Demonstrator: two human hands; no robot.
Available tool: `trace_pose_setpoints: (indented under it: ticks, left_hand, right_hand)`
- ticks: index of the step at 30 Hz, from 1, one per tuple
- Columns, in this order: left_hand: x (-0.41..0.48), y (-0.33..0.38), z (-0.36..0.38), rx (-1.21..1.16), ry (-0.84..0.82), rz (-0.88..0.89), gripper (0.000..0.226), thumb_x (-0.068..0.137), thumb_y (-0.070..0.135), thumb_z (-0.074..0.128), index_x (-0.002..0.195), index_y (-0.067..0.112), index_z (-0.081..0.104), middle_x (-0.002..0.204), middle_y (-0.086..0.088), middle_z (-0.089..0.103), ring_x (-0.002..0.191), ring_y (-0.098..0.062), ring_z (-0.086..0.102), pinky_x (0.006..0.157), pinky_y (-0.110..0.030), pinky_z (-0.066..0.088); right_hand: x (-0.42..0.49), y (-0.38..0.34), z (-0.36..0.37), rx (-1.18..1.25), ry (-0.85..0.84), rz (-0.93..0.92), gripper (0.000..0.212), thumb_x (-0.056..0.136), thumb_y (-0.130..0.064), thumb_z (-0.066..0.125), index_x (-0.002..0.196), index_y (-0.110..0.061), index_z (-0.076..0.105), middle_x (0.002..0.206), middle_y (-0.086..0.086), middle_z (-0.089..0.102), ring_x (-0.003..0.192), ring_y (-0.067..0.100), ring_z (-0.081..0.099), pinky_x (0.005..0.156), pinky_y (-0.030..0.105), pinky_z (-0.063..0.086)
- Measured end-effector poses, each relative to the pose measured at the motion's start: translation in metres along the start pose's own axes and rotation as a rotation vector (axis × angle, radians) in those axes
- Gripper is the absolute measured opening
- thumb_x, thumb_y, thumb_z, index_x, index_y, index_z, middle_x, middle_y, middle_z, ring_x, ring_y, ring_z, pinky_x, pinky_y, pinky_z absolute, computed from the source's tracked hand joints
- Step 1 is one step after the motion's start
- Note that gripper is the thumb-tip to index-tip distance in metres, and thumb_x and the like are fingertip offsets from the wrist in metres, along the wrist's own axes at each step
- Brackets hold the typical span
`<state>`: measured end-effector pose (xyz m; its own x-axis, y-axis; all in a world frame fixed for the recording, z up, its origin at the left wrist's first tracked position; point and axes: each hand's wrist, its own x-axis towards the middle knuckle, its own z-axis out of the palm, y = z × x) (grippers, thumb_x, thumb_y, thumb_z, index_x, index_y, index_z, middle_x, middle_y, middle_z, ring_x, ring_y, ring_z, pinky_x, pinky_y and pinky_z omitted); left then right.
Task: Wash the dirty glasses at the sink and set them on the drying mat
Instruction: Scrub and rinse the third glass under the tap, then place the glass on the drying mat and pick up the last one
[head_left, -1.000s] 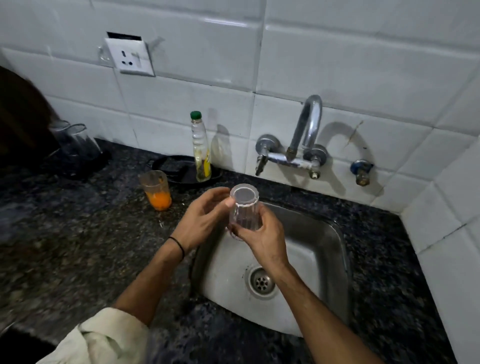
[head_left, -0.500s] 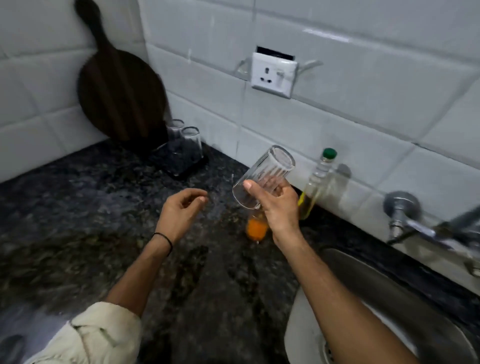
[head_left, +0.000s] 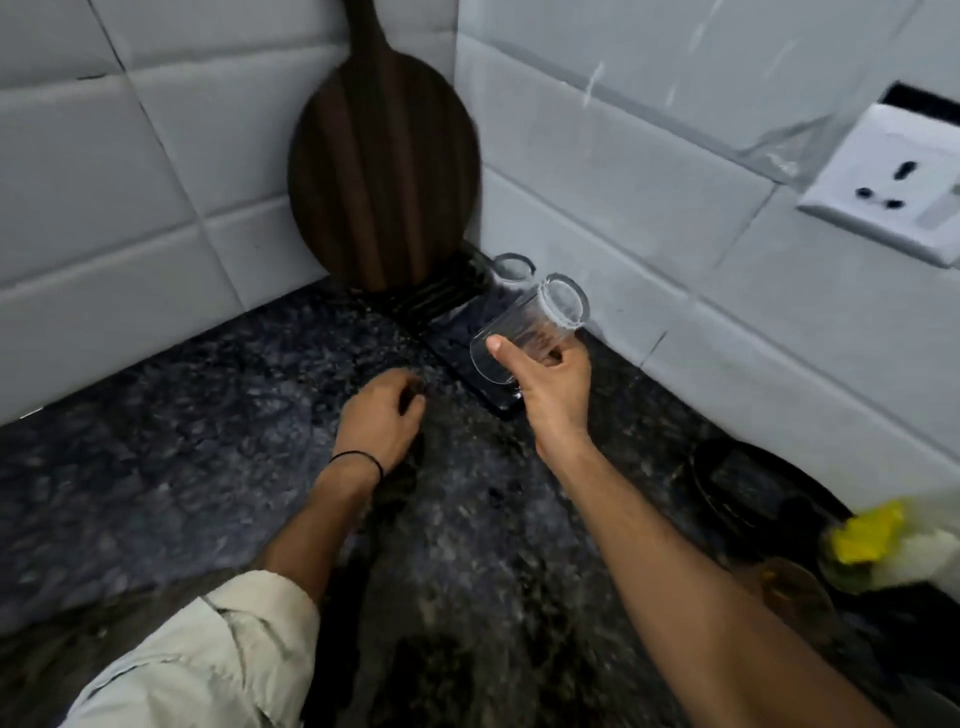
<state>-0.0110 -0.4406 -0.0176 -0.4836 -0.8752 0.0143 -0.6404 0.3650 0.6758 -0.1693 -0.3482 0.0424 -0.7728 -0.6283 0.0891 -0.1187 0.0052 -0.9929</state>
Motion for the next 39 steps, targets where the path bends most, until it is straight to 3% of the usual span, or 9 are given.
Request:
trace_pose_setpoints:
  ticks: [3,5,8,13,21,26,32,36,39]
  left_hand:
    - [0.026,-0.018,0.004,0.234,-0.144,-0.014,0.049,0.099,0.041,0.048,0.145,0.025,0.043,0.159,0.0,0.031,0.147,-0.024,0.027,0.116,-0.049,0.027]
    - [0.034,-0.023,0.01,0.307,-0.252,-0.072,0.06,0.101,0.05,0.039,0.154,0.028,0.024,0.165,0.007,0.009,0.152,-0.02,0.007,0.119,-0.052,0.012]
    - [0.035,-0.028,0.019,0.366,-0.28,-0.086,0.065,0.101,0.055,0.03,0.158,0.031,0.008,0.165,0.011,-0.003,0.152,-0.017,-0.004,0.12,-0.052,0.002]
    - [0.032,-0.033,0.023,0.355,-0.269,-0.092,0.066,0.101,0.057,0.026,0.157,0.034,0.0,0.164,0.014,-0.01,0.152,-0.014,-0.01,0.119,-0.05,-0.006]
    - [0.034,-0.035,0.024,0.35,-0.262,-0.09,0.066,0.101,0.057,0.028,0.157,0.035,0.001,0.164,0.014,-0.009,0.152,-0.015,-0.01,0.119,-0.05,-0.005]
    - [0.033,-0.034,0.022,0.333,-0.257,-0.09,0.066,0.1,0.057,0.029,0.157,0.036,0.003,0.164,0.014,-0.008,0.152,-0.014,-0.009,0.119,-0.051,-0.004]
    - [0.031,-0.031,0.017,0.309,-0.281,-0.085,0.066,0.101,0.056,0.031,0.157,0.034,0.006,0.165,0.013,-0.007,0.152,-0.016,-0.008,0.12,-0.052,-0.004]
    - [0.023,-0.019,0.01,0.255,-0.209,-0.038,0.056,0.1,0.041,0.046,0.153,0.031,0.028,0.164,0.006,0.017,0.152,-0.021,0.01,0.119,-0.055,0.008]
    - [0.008,0.003,0.012,0.109,-0.096,0.077,0.046,0.095,0.029,0.055,0.14,0.022,0.052,0.15,0.0,0.047,0.14,-0.022,0.04,0.116,-0.044,0.029]
  right_hand:
    - [0.03,0.024,0.035,-0.114,0.044,-0.02,0.032,0.068,-0.032,0.09,0.086,-0.012,0.072,0.085,0.005,0.075,0.078,0.018,0.073,0.074,0.042,0.061]
    - [0.043,0.037,0.052,-0.211,0.076,-0.022,0.043,0.063,-0.046,0.089,0.088,-0.016,0.07,0.095,0.006,0.07,0.083,0.015,0.07,0.078,0.039,0.059]
    - [0.05,0.044,0.069,-0.324,0.069,-0.034,0.048,0.068,-0.039,0.089,0.102,-0.013,0.066,0.103,-0.003,0.054,0.083,0.0,0.054,0.082,0.021,0.049]
    - [0.054,0.053,0.083,-0.485,0.056,-0.084,0.055,0.071,-0.042,0.086,0.111,-0.012,0.064,0.105,-0.005,0.047,0.089,0.008,0.055,0.087,0.035,0.051]
    - [0.055,0.06,0.081,-0.592,0.013,-0.109,0.068,0.078,-0.054,0.077,0.124,-0.008,0.056,0.112,0.002,0.047,0.094,0.017,0.056,0.087,0.043,0.051]
    - [0.051,0.053,0.086,-0.681,-0.011,-0.05,0.071,0.084,-0.053,0.069,0.13,-0.006,0.044,0.124,0.009,0.046,0.113,0.028,0.055,0.088,0.04,0.045]
    - [0.039,0.043,0.072,-0.732,-0.024,-0.01,0.072,0.086,-0.035,0.075,0.141,-0.007,0.037,0.136,0.009,0.044,0.125,0.026,0.049,0.101,0.04,0.044]
    - [0.012,0.036,0.039,-0.61,-0.08,-0.123,0.043,0.093,-0.019,0.068,0.131,-0.007,0.051,0.125,0.005,0.052,0.111,0.015,0.054,0.099,0.033,0.048]
    - [-0.011,0.028,0.007,-0.506,-0.109,-0.179,0.028,0.094,-0.019,0.067,0.12,-0.011,0.06,0.113,0.0,0.06,0.102,0.011,0.059,0.091,0.031,0.052]
